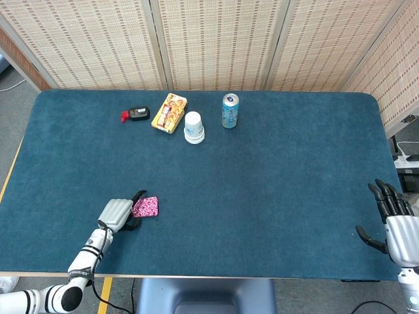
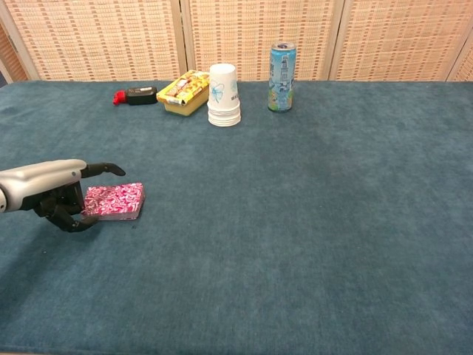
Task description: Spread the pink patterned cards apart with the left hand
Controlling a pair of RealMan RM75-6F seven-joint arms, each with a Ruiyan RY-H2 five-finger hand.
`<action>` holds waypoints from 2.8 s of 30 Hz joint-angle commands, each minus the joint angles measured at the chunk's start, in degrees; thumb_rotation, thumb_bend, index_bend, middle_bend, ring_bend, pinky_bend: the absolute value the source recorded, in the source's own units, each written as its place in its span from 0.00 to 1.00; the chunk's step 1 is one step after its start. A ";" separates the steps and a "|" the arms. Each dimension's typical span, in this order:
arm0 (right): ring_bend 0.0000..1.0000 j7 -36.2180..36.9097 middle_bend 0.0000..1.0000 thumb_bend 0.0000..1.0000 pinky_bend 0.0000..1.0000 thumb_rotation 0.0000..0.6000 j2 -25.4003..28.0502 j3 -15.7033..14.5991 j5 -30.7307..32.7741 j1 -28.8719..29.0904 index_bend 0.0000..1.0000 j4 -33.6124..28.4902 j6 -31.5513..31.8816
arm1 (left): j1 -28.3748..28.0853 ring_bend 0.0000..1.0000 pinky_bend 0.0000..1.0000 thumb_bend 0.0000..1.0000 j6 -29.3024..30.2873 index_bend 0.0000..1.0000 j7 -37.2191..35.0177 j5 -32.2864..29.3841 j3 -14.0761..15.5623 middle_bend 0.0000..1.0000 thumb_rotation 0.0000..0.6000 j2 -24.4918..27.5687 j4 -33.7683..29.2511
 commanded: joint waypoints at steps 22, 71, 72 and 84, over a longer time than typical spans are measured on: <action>0.00 0.28 0.00 0.20 0.14 1.00 0.13 -0.15 -0.18 -0.06 0.00 -0.02 0.09 | 1.00 1.00 1.00 0.41 2.64 0.27 0.73 0.23 -0.59 1.00 1.00 -2.55 0.89; 0.00 0.24 0.00 0.20 0.14 1.00 0.14 -0.25 -0.35 0.04 0.00 -0.09 0.03 | 1.11 1.00 1.00 0.42 4.46 0.42 4.22 -2.08 -0.89 1.00 1.00 -2.33 -0.51; 0.00 0.24 0.00 0.20 0.14 1.00 0.15 -0.25 -0.32 0.05 0.00 -0.09 -0.03 | 1.19 1.00 1.00 0.42 4.65 0.42 4.22 -1.99 -0.95 1.00 1.00 -1.91 -0.76; 0.00 0.05 0.00 0.20 0.14 1.00 0.12 -0.34 -0.43 0.04 0.00 -0.11 -0.01 | 3.23 1.00 1.00 0.42 6.26 0.43 2.32 0.39 -0.24 1.00 1.00 3.51 -2.54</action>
